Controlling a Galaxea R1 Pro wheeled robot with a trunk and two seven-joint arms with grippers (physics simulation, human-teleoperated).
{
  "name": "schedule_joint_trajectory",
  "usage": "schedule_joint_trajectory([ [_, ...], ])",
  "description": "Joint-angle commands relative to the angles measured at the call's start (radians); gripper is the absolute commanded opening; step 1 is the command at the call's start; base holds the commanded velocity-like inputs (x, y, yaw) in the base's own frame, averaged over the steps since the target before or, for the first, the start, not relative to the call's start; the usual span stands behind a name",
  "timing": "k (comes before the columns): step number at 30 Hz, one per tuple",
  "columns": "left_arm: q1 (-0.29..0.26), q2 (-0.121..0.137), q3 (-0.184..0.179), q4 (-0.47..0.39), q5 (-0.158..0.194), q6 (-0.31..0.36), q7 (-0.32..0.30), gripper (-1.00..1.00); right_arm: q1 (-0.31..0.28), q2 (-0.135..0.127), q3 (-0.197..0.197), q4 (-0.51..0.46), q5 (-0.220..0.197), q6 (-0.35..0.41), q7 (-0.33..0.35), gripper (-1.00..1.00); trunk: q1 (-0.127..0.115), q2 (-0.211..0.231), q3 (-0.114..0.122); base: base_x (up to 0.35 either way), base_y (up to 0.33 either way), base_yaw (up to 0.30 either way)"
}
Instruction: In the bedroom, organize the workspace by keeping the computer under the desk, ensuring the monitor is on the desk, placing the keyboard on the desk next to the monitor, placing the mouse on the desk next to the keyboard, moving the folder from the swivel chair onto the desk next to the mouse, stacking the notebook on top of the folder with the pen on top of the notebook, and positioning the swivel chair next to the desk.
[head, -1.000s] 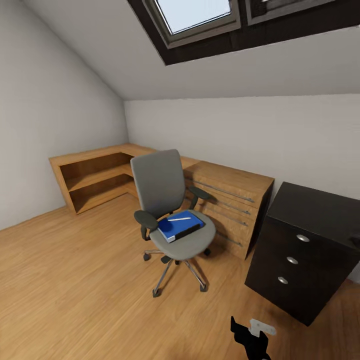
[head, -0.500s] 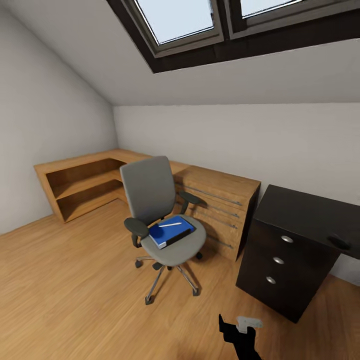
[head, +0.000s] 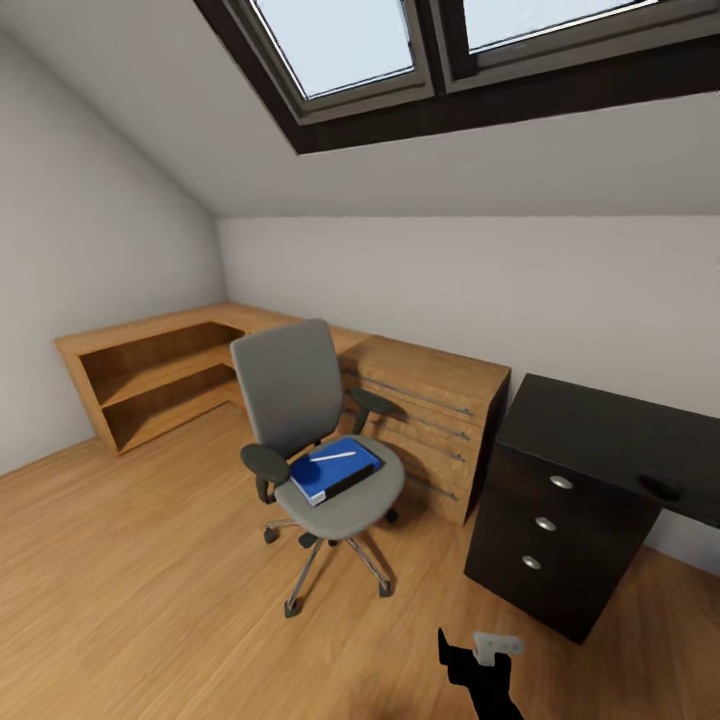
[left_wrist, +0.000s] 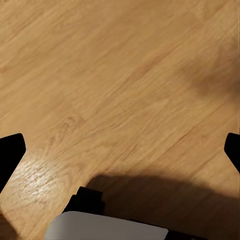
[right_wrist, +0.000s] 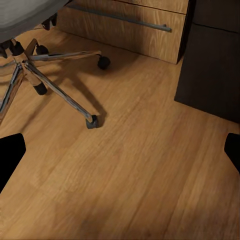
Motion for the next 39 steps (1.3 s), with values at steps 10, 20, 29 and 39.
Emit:
schedule_joint_trajectory([
  [10, 0.0, -0.003, 0.002, 0.059, 0.002, -0.135, -0.001, 1.0, -0.001, 0.004, 0.008, 0.003, -0.009, -0.002, -0.002, 1.0, 0.0, 0.0, 0.007, 0.0, 0.0, -0.187],
  [20, 0.0, -0.03, -0.002, 0.099, 0.001, -0.142, -0.002, 1.0, -0.001, 0.006, 0.009, 0.003, -0.005, 0.022, 0.003, 1.0, 0.0, 0.0, 0.011, 0.146, 0.0, -0.259],
  [29, 0.0, -0.038, -0.02, 0.104, 0.001, -0.181, -0.002, 1.0, -0.001, 0.005, 0.009, 0.003, -0.005, 0.036, 0.006, 1.0, 0.0, 0.0, 0.011, 0.121, 0.0, -0.299],
  [39, 0.0, -0.043, -0.019, 0.104, 0.0, -0.197, 0.006, 1.0, -0.001, 0.005, 0.008, 0.003, -0.005, 0.036, 0.007, 1.0, -0.031, 0.056, 0.036, 0.005, 0.0, -0.3],
])
